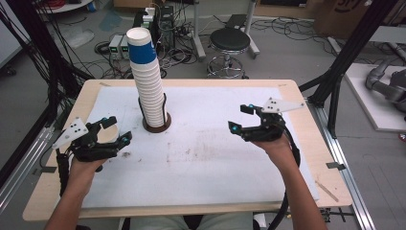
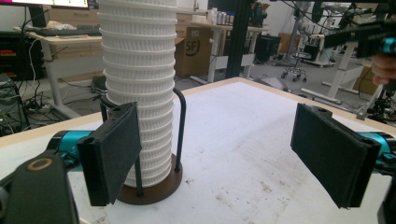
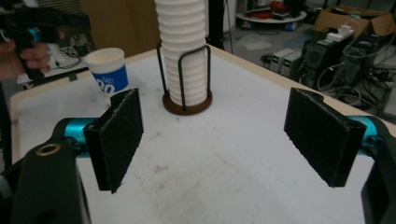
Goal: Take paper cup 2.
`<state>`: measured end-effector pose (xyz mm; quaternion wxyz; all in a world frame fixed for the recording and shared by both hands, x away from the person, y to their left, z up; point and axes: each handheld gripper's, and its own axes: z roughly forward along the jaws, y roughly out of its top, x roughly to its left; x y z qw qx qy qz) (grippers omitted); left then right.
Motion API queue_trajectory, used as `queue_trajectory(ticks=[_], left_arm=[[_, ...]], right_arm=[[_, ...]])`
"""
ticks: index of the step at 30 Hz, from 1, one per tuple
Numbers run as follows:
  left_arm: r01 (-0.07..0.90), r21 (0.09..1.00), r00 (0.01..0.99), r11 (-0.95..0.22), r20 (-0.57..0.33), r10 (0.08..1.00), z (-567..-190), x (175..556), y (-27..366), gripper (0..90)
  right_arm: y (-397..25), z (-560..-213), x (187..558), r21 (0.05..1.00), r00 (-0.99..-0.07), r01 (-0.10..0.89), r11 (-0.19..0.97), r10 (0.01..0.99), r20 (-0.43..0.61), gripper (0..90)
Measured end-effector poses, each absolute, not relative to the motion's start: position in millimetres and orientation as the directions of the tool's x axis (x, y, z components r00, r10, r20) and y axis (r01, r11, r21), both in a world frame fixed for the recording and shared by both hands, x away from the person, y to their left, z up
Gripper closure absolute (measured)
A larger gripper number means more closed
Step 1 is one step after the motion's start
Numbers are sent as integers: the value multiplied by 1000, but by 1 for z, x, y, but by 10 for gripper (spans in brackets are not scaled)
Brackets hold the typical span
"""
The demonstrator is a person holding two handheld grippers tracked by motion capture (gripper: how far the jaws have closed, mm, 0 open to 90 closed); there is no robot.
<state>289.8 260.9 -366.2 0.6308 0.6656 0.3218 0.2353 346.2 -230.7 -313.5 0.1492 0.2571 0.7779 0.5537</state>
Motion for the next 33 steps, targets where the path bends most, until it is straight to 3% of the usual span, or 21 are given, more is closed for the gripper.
queue_trajectory(ticks=[18, 33], left_arm=[[139, 990, 688, 13, -106, 718, -371, 288, 264, 164], [134, 991, 707, 17, -108, 699, -372, 288, 260, 164]], right_arm=[[-146, -253, 406, 927, -904, 214, 307, 422, 69, 203], [-83, -216, 443, 918, -931, 193, 347, 360, 59, 203]])
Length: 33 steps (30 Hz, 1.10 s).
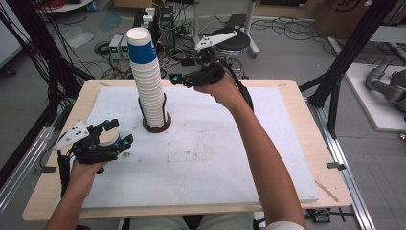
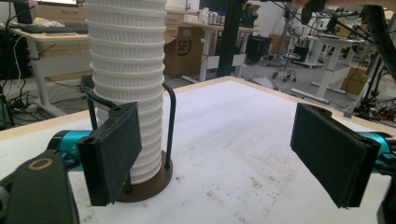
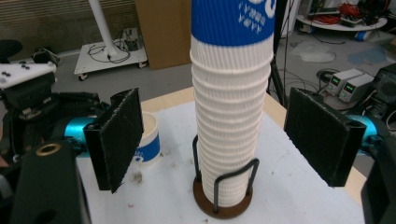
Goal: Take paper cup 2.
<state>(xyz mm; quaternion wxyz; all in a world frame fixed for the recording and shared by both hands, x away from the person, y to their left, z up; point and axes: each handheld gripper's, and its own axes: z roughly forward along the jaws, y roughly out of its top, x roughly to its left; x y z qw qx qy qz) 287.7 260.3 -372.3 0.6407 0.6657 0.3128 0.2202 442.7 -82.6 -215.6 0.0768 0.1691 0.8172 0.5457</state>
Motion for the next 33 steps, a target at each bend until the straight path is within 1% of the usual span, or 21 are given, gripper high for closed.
queue_trajectory(ticks=[11, 22, 27, 33], left_arm=[[138, 990, 710, 20, -113, 695, -374, 288, 261, 167], [143, 990, 712, 17, -115, 693, -376, 289, 261, 169], [142, 990, 711, 25, -119, 693, -376, 288, 263, 169], [142, 989, 710, 28, -121, 694, -376, 287, 264, 170]], right_arm=[[-50, -198, 462, 922, -933, 185, 341, 356, 55, 203], [-17, -185, 482, 915, -922, 193, 353, 385, 45, 203], [1, -175, 489, 919, -924, 191, 345, 378, 50, 203], [11, -173, 492, 916, -923, 191, 354, 383, 45, 205]])
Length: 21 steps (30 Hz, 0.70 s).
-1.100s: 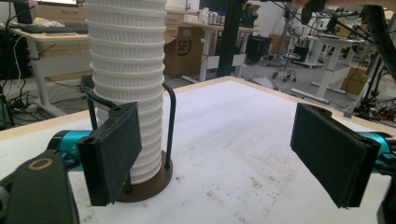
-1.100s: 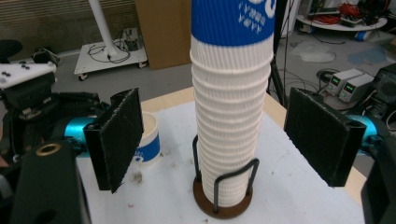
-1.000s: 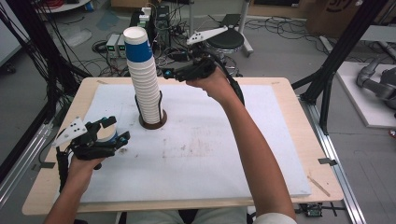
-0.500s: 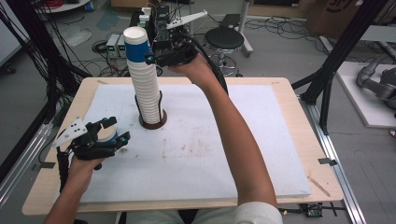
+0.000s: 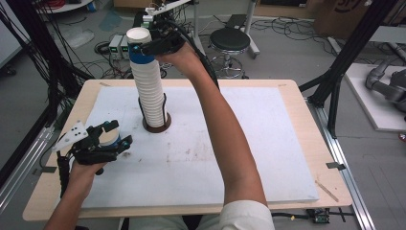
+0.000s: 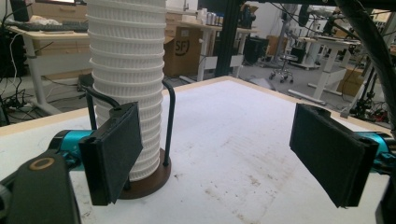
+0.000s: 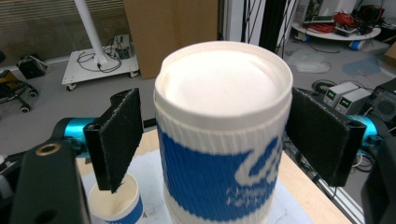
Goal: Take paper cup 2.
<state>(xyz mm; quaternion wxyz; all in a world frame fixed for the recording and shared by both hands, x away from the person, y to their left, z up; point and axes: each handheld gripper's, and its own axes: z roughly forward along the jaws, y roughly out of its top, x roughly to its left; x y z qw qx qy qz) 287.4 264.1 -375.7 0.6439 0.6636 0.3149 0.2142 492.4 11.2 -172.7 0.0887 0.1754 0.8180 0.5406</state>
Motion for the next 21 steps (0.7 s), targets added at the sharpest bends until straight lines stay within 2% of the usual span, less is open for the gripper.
queue_trajectory(ticks=[5, 21], left_arm=[[141, 989, 709, 32, -124, 694, -376, 288, 265, 171], [144, 989, 713, 32, -126, 689, -376, 289, 264, 173]], right_arm=[[13, -171, 493, 916, -917, 184, 357, 397, 30, 283], [12, -165, 494, 919, -913, 182, 350, 408, 25, 307]])
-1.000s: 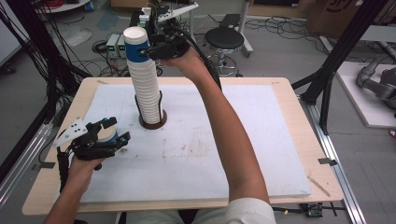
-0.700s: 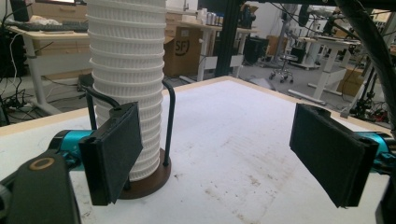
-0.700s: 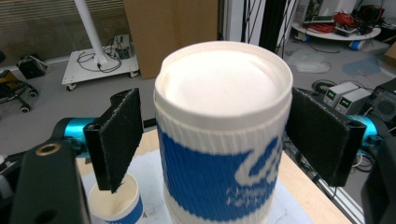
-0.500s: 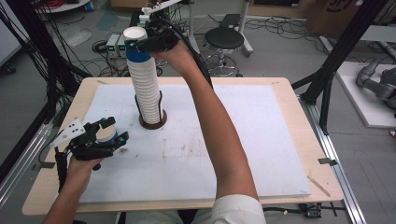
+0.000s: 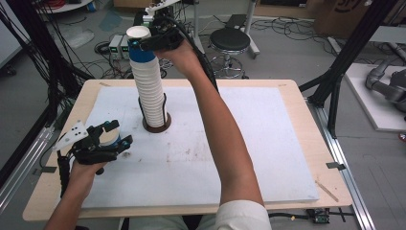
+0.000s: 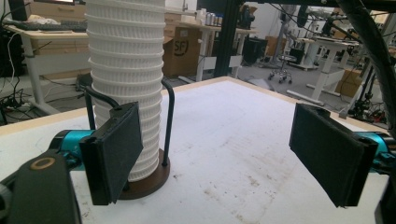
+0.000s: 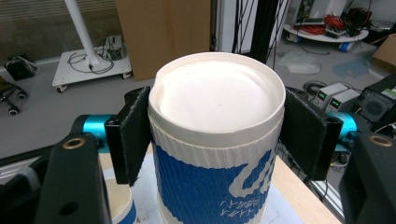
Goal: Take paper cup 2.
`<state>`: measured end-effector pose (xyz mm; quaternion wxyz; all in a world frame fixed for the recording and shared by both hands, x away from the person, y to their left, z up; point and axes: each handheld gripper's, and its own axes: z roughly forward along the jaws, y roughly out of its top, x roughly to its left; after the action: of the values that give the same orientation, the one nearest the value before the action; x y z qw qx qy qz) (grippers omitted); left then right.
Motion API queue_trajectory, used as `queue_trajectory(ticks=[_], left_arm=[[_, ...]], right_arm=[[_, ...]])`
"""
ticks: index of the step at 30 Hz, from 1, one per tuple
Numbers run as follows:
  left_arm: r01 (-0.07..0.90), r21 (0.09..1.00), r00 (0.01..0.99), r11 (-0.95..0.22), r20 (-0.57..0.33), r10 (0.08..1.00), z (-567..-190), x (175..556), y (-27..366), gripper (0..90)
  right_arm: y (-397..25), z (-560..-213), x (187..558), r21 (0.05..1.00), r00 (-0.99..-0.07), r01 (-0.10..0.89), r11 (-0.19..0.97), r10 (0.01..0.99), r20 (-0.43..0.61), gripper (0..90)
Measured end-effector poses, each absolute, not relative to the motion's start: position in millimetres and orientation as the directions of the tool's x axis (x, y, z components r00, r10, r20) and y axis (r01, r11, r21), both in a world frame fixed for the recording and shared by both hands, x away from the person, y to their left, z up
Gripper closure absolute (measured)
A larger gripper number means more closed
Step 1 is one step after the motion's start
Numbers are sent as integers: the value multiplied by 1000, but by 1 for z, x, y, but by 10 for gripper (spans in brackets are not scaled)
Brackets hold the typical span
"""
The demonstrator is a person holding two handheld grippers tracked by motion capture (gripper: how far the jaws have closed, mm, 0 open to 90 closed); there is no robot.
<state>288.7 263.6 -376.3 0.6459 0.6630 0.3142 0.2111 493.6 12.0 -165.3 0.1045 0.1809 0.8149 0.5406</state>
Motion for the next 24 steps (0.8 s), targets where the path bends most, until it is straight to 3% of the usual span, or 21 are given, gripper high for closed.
queue_trajectory(ticks=[11, 24], left_arm=[[143, 989, 718, 32, -126, 684, -376, 288, 262, 174], [143, 989, 726, 31, -126, 676, -376, 288, 260, 174]], right_arm=[[-1, -147, 490, 959, -902, 186, 213, 424, 81, 318], [-21, -118, 473, 981, -903, 110, 157, 428, 33, 318]])
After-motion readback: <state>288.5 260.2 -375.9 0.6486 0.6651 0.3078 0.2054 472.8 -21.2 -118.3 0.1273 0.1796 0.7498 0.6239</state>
